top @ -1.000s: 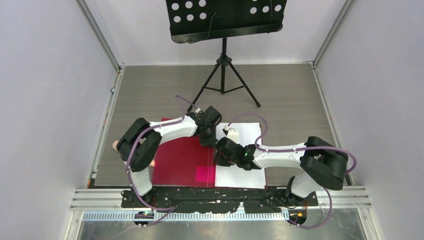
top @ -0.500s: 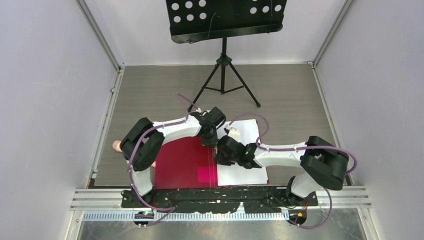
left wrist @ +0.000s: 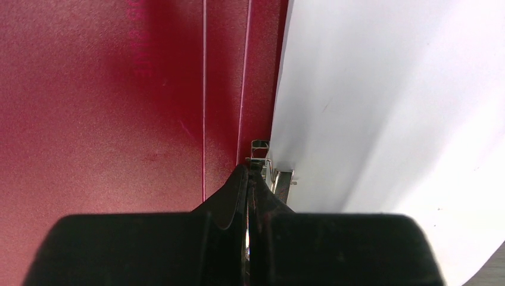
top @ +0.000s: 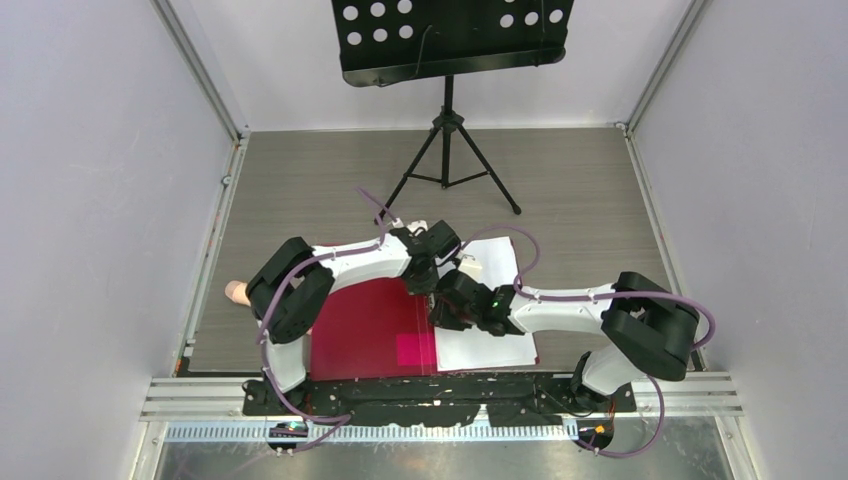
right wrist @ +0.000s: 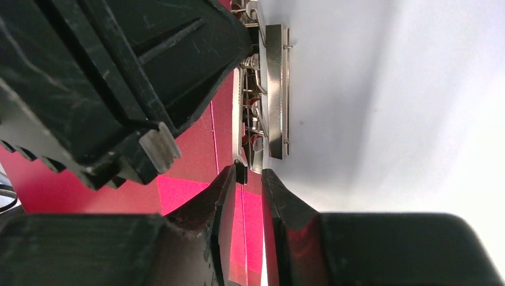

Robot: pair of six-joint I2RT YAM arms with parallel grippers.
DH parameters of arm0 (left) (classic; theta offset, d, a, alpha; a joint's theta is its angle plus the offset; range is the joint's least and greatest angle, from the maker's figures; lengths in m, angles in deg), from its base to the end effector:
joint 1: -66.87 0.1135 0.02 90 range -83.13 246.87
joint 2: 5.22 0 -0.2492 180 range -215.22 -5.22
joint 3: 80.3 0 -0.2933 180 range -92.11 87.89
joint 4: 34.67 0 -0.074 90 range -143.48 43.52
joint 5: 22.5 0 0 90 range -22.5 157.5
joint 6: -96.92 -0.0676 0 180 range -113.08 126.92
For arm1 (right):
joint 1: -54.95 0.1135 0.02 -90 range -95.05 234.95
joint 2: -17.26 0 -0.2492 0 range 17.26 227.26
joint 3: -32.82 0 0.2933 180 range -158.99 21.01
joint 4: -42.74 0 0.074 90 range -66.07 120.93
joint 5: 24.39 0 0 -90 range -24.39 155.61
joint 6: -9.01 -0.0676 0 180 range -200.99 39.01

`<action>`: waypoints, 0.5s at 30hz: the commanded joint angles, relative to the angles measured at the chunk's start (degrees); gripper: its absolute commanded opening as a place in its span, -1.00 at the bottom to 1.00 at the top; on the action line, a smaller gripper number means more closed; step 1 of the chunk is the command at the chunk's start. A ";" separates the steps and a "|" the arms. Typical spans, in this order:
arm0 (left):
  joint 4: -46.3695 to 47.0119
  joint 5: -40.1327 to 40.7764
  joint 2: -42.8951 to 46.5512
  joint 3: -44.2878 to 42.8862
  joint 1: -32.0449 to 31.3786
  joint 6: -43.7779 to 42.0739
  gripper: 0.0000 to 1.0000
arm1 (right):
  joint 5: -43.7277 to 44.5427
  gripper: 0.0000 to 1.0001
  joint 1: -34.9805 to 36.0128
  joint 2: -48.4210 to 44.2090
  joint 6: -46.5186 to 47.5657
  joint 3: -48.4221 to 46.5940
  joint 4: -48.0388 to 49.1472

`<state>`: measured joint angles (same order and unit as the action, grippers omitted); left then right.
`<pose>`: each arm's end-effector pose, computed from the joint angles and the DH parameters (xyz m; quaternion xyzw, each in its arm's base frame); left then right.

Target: Put the files into the folder

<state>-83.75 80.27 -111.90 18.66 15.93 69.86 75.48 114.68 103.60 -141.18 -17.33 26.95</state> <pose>0.2591 -0.2956 0.0903 -0.1177 0.9780 -0.0506 0.1645 0.1750 0.2769 0.0782 0.0318 0.9418 0.2402 0.2329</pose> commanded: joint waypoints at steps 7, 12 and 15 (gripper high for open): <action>-12.28 -0.12 -7.01 2.28 -0.83 1.93 -1.00 | 8.40 -0.59 -1.98 2.28 4.07 -0.34 -15.84; -12.21 -0.34 -7.36 2.21 -0.84 1.84 -1.00 | 8.42 -0.73 -2.17 2.75 2.91 0.70 -15.03; -12.17 -0.36 -7.45 2.33 -0.83 1.75 -1.00 | 8.44 -0.86 -2.53 3.56 1.63 1.04 -15.87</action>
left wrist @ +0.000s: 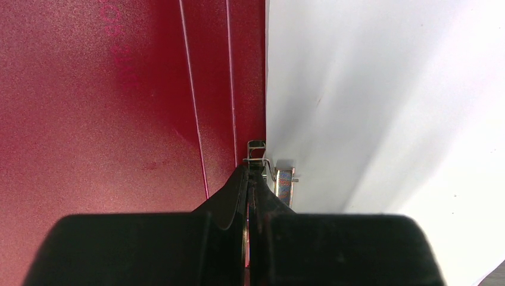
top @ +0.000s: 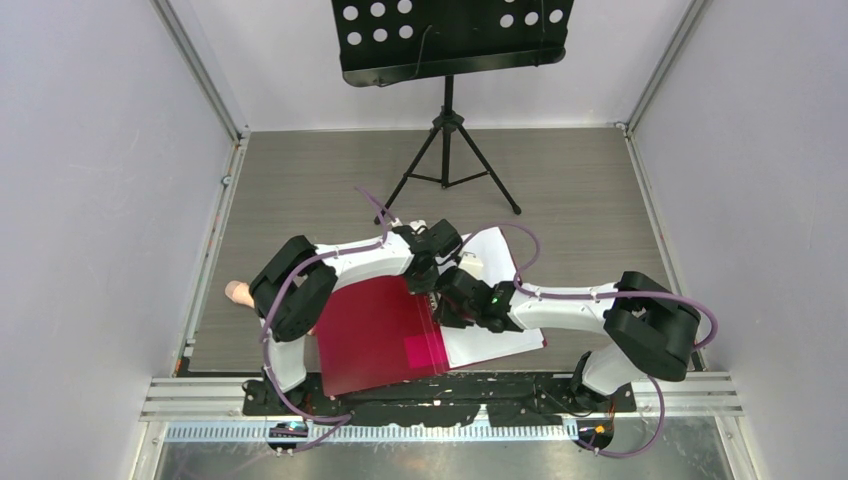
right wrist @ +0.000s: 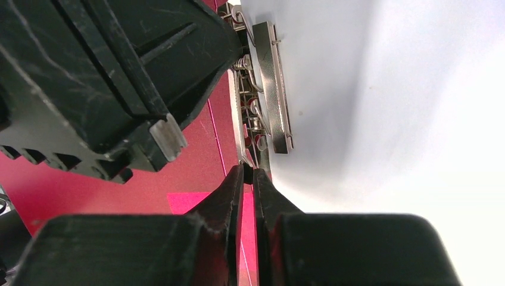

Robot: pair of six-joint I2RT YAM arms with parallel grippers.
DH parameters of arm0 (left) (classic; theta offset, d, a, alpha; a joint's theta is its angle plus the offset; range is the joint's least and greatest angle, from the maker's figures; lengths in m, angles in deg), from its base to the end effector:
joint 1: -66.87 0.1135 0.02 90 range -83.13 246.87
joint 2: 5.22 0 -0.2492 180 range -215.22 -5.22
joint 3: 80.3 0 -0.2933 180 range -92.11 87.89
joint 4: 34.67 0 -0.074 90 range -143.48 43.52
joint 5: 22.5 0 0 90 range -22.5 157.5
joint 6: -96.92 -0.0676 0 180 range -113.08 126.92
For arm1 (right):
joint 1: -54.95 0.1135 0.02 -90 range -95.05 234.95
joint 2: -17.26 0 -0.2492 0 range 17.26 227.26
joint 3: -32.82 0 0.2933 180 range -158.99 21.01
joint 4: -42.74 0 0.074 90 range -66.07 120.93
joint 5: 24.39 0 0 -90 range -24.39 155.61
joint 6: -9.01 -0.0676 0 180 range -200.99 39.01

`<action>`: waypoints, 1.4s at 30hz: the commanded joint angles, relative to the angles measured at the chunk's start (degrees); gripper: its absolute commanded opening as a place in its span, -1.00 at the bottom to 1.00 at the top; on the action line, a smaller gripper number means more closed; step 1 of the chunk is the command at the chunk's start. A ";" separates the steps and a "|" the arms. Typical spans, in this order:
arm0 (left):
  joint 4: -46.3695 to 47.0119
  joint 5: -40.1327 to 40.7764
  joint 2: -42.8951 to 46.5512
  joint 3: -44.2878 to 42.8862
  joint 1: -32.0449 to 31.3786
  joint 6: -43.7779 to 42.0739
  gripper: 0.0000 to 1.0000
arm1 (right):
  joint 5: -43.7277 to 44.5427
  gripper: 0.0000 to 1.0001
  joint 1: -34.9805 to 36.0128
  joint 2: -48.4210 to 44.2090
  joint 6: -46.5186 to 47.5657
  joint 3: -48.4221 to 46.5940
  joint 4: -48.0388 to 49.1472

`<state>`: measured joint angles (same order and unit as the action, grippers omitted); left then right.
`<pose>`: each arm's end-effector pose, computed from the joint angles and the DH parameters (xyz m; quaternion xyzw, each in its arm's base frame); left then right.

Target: Put the files into the folder

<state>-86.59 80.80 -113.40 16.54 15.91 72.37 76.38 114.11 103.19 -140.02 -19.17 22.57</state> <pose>0.2609 -0.2971 0.0900 -0.1375 0.9773 -0.0354 0.1573 0.1790 0.2751 0.0846 0.0278 0.9472 0.2173 0.2342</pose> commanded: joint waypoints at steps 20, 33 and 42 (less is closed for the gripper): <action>-8.42 -0.99 -6.26 5.93 -0.72 -2.27 -1.00 | 13.34 -0.89 -2.75 5.77 -6.72 6.10 -17.71; -4.36 -4.34 -4.29 8.74 -0.54 -2.06 -1.00 | 9.63 -0.89 -2.41 11.95 -2.55 2.82 -12.78; -4.12 -5.81 -4.15 8.81 -0.55 -1.93 -1.00 | 7.67 -0.81 -2.40 12.65 4.56 1.38 -6.93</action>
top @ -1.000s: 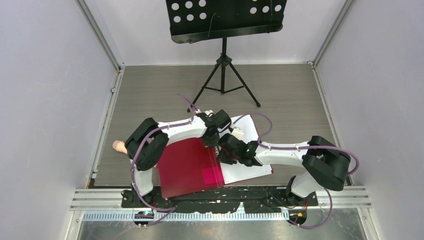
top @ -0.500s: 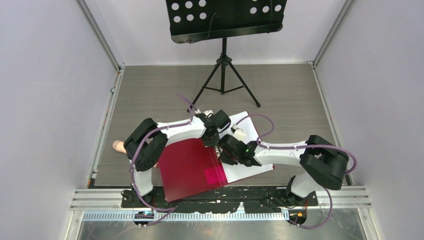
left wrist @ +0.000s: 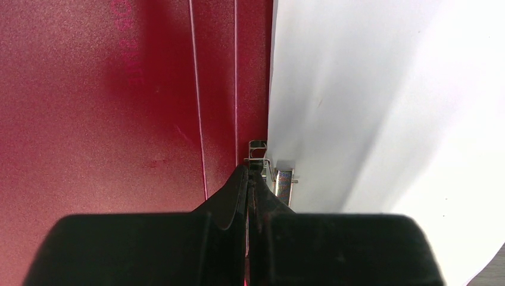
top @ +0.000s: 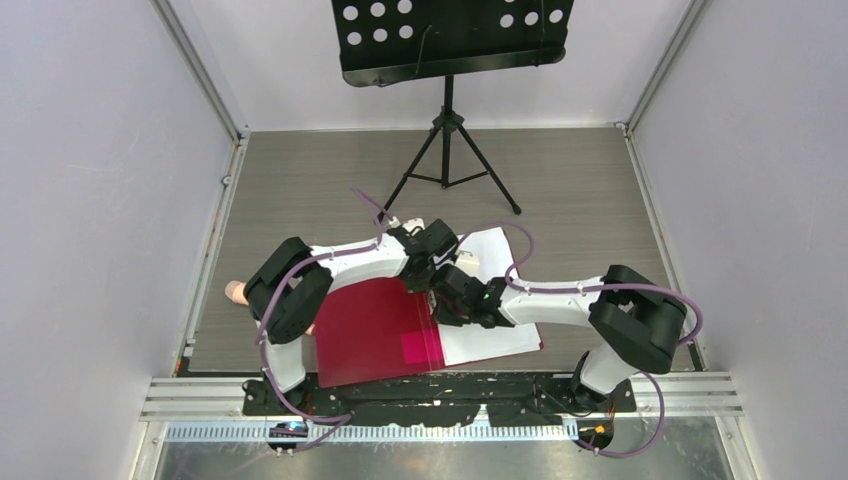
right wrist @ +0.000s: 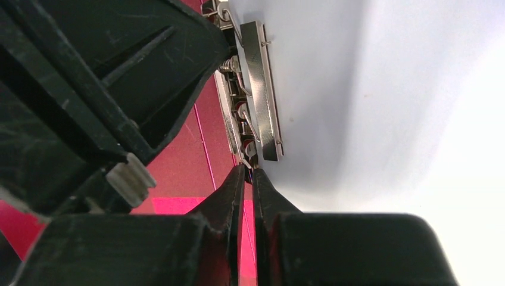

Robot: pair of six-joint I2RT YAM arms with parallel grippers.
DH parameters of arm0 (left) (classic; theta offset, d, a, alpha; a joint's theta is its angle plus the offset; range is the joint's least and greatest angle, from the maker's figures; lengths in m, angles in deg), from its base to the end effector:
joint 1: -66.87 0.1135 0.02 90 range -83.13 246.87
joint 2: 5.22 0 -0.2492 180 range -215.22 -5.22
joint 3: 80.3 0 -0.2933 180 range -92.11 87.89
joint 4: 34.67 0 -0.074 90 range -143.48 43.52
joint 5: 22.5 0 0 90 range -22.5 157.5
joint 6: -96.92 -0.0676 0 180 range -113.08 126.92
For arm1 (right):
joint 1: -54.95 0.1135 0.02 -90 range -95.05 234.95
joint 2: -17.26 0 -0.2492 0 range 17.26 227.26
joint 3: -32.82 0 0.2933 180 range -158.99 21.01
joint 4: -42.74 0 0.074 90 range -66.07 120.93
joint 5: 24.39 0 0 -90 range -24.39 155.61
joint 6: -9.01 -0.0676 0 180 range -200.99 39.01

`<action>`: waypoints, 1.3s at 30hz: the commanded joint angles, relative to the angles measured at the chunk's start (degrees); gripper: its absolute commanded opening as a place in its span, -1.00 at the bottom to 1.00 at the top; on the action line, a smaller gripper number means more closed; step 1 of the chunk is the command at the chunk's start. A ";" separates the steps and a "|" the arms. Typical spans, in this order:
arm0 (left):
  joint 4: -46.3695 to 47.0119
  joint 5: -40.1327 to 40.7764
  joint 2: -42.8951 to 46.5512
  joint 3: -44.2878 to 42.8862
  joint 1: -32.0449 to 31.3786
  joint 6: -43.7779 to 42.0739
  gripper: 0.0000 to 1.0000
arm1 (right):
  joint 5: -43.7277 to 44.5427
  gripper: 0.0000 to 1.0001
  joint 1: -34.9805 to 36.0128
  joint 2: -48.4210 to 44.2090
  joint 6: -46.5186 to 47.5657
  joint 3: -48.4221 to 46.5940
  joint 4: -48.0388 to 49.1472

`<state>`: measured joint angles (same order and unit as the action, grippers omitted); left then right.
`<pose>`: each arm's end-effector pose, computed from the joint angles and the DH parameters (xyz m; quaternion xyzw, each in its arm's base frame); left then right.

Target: Put the files into the folder

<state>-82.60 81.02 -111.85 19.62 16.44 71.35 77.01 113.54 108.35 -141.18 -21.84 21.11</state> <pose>0.2613 -0.2914 0.0865 -0.1357 0.9747 -0.0502 0.1705 0.1860 0.2789 0.0695 0.0407 0.9562 0.1870 0.2216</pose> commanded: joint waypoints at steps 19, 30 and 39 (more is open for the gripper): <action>-11.12 -5.44 -3.82 2.14 -0.92 -2.27 -1.00 | 7.39 -0.57 -1.82 -0.29 8.34 5.00 -3.73; -14.40 -3.63 -0.96 -2.49 0.37 -5.21 -1.00 | 8.41 -0.41 -1.81 -4.53 9.56 2.55 -6.44; -16.34 -2.53 0.12 -5.54 1.22 -7.57 -1.00 | 9.62 -0.40 -1.81 -7.53 9.78 1.22 -9.11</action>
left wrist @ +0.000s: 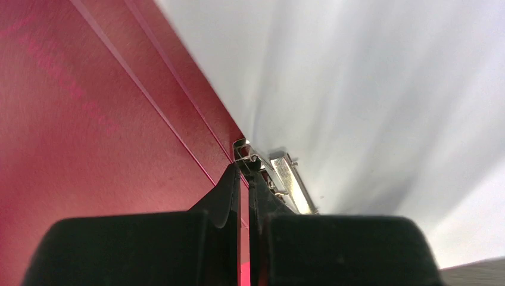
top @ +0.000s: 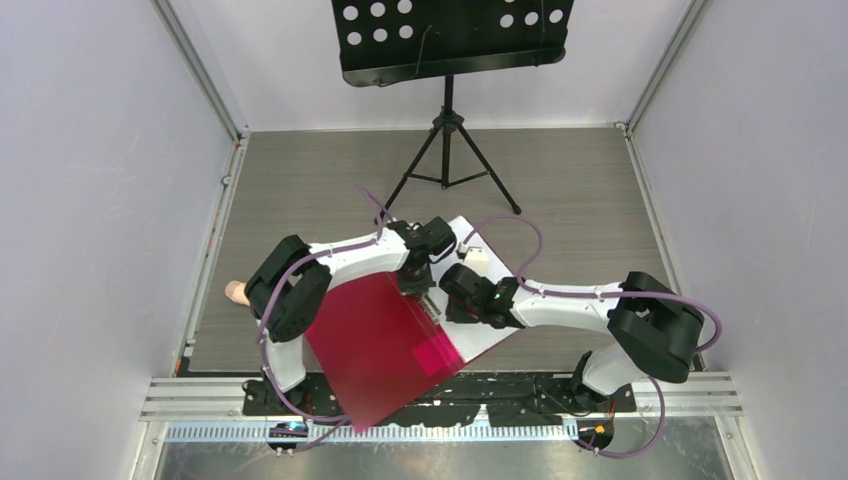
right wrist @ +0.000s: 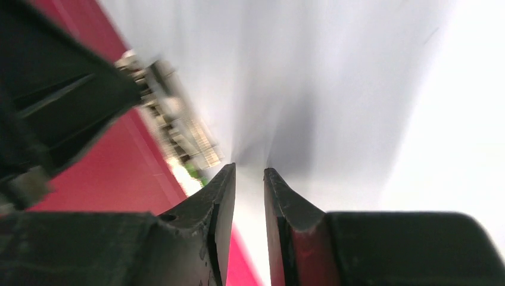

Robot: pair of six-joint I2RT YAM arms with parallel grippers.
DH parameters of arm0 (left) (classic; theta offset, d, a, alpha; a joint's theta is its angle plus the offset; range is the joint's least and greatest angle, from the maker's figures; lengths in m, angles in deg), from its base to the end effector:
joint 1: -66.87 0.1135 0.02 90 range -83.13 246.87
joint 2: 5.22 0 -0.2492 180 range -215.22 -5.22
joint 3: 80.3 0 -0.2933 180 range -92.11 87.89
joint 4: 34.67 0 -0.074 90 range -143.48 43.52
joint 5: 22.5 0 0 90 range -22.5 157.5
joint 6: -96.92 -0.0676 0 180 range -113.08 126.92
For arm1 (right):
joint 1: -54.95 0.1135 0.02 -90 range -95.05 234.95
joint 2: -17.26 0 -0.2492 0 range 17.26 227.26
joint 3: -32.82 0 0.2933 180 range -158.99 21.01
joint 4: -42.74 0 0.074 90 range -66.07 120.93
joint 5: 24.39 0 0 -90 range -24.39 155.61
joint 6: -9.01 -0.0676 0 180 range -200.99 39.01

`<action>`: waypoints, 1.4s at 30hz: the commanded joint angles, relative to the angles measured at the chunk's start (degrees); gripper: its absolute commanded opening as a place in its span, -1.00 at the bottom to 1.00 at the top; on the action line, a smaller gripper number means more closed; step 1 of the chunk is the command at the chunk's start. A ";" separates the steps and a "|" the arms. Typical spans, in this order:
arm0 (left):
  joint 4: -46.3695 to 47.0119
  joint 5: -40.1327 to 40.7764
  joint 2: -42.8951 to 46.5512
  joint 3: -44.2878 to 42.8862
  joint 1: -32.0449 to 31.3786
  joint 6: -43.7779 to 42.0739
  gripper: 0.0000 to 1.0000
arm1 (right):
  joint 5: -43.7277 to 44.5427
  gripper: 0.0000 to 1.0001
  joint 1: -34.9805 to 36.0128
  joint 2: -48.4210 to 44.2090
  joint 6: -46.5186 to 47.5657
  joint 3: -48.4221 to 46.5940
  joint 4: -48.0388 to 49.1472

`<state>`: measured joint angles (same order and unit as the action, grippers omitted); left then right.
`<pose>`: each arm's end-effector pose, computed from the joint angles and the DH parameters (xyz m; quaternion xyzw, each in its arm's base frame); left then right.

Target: Put the files into the folder

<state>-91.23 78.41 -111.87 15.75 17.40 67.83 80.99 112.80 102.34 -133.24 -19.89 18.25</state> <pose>0.2620 -0.2867 0.1011 -0.1076 0.9853 -0.0225 0.1309 0.1868 0.2635 0.0882 -0.0083 0.9506 0.1582 0.2670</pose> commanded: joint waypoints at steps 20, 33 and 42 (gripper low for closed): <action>-10.99 -1.71 25.15 3.99 13.54 -13.42 -0.20 | 9.35 -0.02 6.16 1.36 15.86 -15.02 -7.68; -15.99 -1.02 47.74 13.36 25.28 -22.28 0.83 | 11.86 0.26 8.68 16.00 22.91 -26.65 -15.09; -16.81 0.30 50.81 17.77 26.75 -23.43 0.86 | 7.28 0.34 8.97 16.41 22.90 -24.73 -11.63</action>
<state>-107.29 78.00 -62.48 31.78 43.43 45.60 89.19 121.50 119.54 -111.01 -44.59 4.67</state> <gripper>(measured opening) 0.927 0.650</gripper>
